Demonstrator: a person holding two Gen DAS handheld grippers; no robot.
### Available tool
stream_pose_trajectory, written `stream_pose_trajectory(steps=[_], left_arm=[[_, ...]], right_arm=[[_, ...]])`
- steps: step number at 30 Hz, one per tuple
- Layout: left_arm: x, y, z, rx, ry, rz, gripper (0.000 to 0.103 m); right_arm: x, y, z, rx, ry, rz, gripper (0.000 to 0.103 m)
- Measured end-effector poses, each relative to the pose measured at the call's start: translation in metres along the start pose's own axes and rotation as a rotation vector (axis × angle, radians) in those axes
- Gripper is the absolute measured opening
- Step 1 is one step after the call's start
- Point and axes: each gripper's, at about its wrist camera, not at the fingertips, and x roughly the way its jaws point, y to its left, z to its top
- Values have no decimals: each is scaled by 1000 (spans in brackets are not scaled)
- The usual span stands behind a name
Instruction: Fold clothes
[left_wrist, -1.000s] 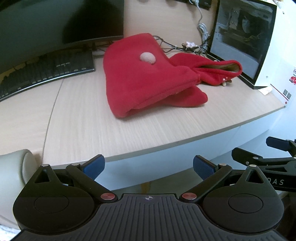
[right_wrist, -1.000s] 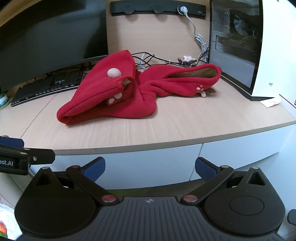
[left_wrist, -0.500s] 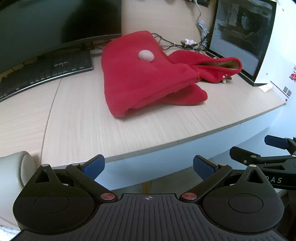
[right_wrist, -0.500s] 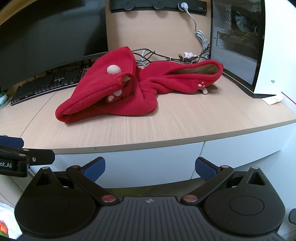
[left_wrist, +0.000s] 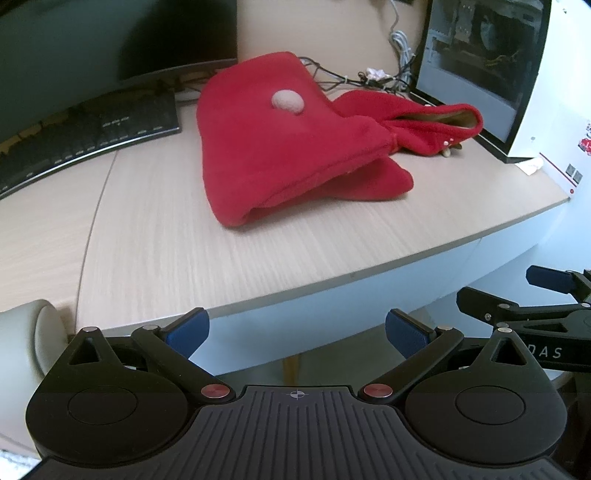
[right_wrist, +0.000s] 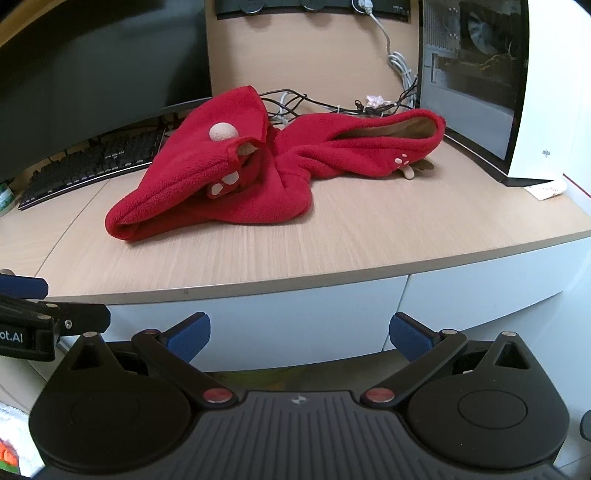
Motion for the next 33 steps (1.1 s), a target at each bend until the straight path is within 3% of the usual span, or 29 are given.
stream_pose_trajectory(steps=[33], left_arm=[[7, 5, 5, -14, 16, 12, 103]], right_arm=[[8, 4, 5, -12, 10, -3, 103]])
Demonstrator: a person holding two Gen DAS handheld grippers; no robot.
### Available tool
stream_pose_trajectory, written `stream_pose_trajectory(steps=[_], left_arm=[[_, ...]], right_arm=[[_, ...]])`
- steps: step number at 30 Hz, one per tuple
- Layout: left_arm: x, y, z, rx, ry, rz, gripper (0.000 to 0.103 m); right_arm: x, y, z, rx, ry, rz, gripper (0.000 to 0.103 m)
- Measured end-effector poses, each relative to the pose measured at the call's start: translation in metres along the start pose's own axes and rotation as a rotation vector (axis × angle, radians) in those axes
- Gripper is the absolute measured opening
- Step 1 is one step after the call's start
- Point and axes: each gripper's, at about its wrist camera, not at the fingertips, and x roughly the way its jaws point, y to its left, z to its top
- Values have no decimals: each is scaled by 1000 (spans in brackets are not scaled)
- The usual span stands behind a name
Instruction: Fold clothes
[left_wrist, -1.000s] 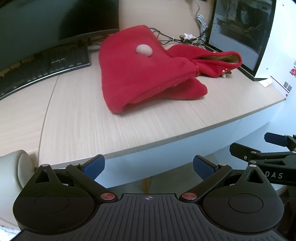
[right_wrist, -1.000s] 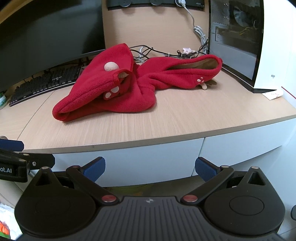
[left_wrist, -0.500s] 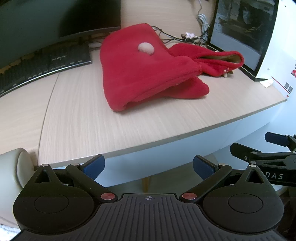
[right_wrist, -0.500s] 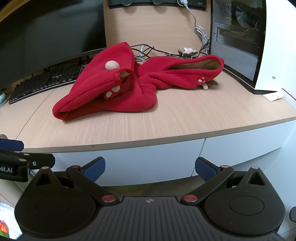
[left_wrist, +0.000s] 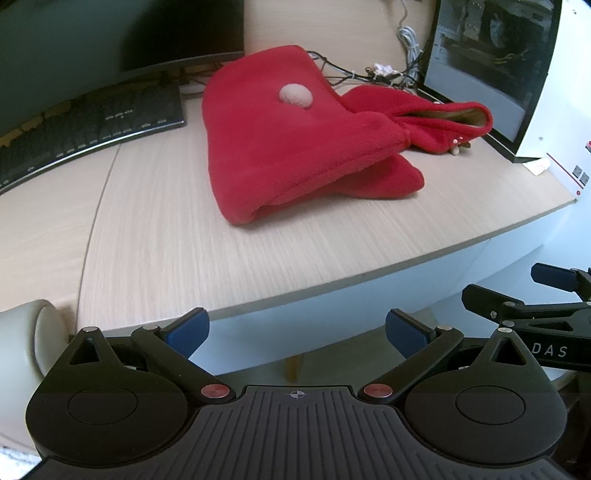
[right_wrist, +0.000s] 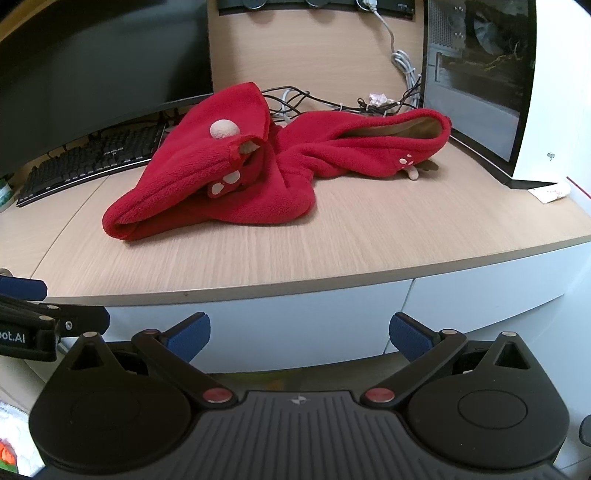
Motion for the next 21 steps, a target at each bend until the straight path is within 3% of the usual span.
stream_pose_trajectory(steps=[21], left_arm=[[12, -2, 5, 17, 21, 23, 103]], right_arm=[[12, -6, 4, 10, 21, 11, 103]])
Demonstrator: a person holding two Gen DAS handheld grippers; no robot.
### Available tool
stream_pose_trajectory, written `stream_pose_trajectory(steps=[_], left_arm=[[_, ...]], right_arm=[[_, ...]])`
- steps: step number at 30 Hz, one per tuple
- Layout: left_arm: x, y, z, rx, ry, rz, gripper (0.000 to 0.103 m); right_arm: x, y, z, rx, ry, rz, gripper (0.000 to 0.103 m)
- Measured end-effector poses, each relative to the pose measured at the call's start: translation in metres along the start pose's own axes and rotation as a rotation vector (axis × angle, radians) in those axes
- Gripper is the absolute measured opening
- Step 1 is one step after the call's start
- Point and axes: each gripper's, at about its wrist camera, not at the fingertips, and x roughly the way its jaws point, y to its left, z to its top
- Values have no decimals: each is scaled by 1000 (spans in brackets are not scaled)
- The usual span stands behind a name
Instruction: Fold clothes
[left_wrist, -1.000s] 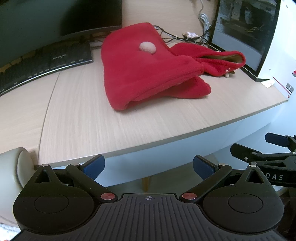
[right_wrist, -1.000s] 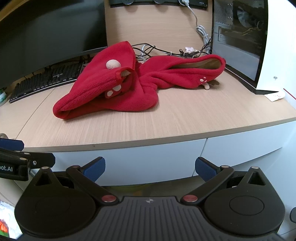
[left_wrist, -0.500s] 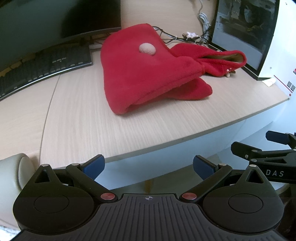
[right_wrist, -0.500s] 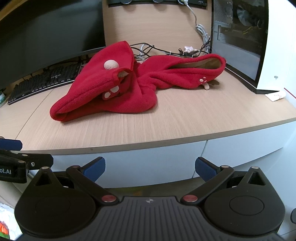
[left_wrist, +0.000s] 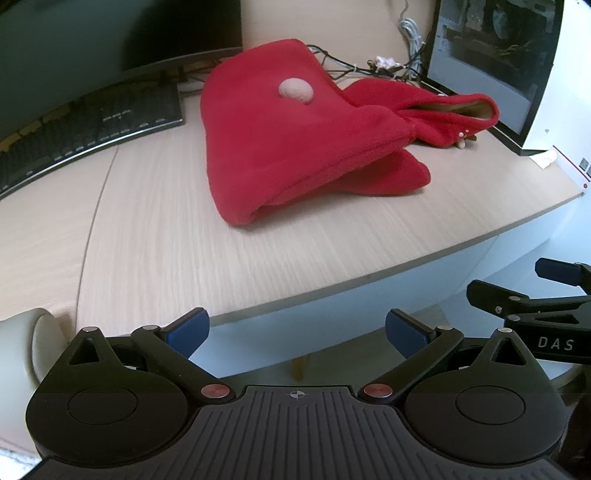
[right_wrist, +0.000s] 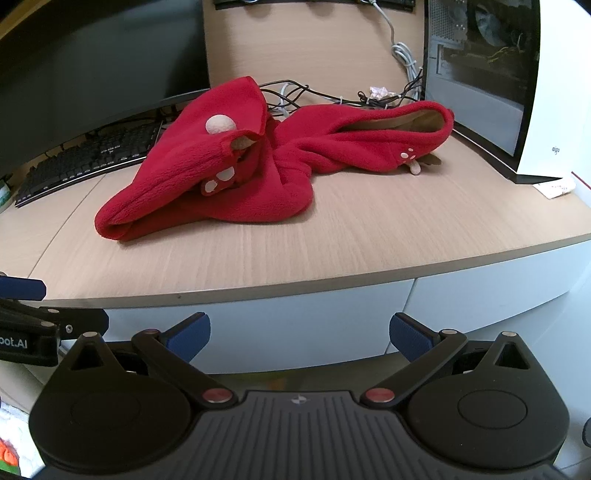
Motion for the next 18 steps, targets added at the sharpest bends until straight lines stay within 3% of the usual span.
stream_pose_trajectory(steps=[4, 11, 16, 18], left_arm=[[5, -2, 5, 38, -21, 38, 103], [25, -17, 31, 243, -128, 167, 103], [46, -35, 62, 420, -200, 236, 103], [53, -38, 78, 449, -257, 311, 103]], right_arm=[[2, -3, 3, 4, -1, -1, 103], [17, -21, 22, 45, -17, 14, 103], [38, -29, 56, 46, -49, 57, 103], [47, -31, 73, 34, -69, 75, 103]])
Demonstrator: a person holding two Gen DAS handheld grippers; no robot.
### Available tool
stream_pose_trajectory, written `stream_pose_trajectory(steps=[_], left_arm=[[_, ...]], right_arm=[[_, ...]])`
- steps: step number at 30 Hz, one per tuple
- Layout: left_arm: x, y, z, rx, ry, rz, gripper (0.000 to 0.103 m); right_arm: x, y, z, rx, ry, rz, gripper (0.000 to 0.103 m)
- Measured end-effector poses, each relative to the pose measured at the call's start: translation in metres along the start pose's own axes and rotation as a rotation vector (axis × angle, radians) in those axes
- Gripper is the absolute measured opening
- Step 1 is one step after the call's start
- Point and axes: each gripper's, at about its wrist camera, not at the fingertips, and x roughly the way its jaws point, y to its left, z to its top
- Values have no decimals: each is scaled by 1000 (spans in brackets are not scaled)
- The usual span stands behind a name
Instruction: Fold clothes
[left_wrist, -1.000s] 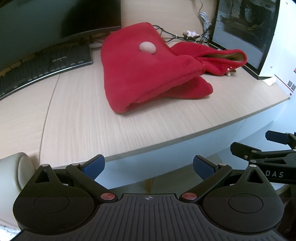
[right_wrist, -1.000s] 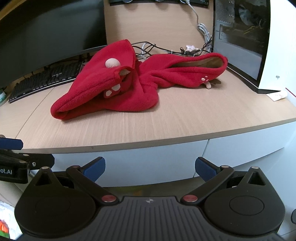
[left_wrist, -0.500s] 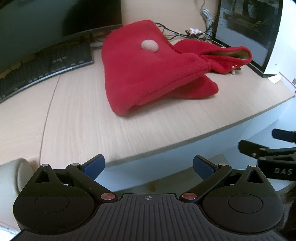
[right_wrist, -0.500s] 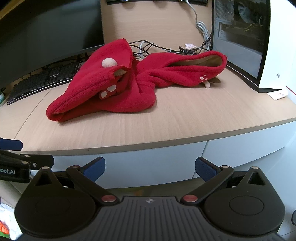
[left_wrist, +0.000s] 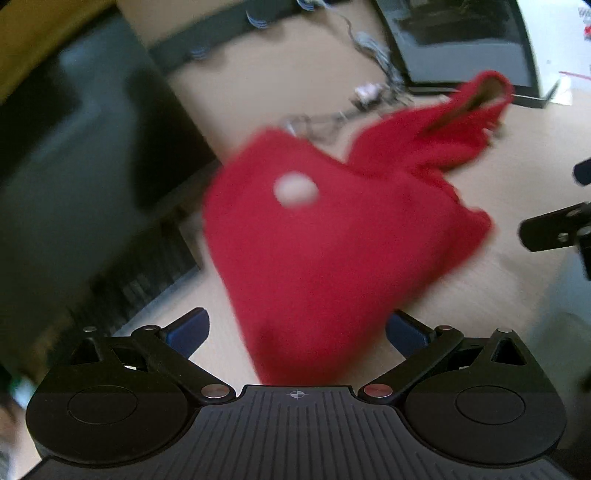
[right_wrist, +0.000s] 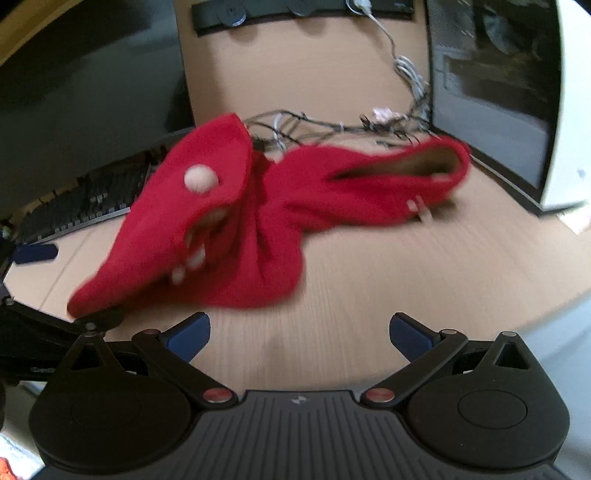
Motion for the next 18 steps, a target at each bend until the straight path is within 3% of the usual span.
stream_pose_trajectory(steps=[3, 6, 9, 12, 15, 18], left_arm=[[14, 24, 22, -67, -25, 114, 103], [17, 88, 23, -317, 25, 305, 103], [11, 162, -15, -633, 180, 414, 103], [0, 195, -57, -793, 304, 484, 103], [-21, 204, -69, -924, 253, 388, 103], [-20, 193, -38, -928, 121, 130, 103]], right_arm=[[15, -6, 22, -21, -22, 18, 103], [29, -8, 42, -44, -42, 32, 103], [42, -10, 59, -72, -63, 46, 103], [61, -11, 74, -82, -71, 66, 103], [86, -14, 87, -72, -45, 67, 103], [101, -20, 98, -51, -32, 70, 103]])
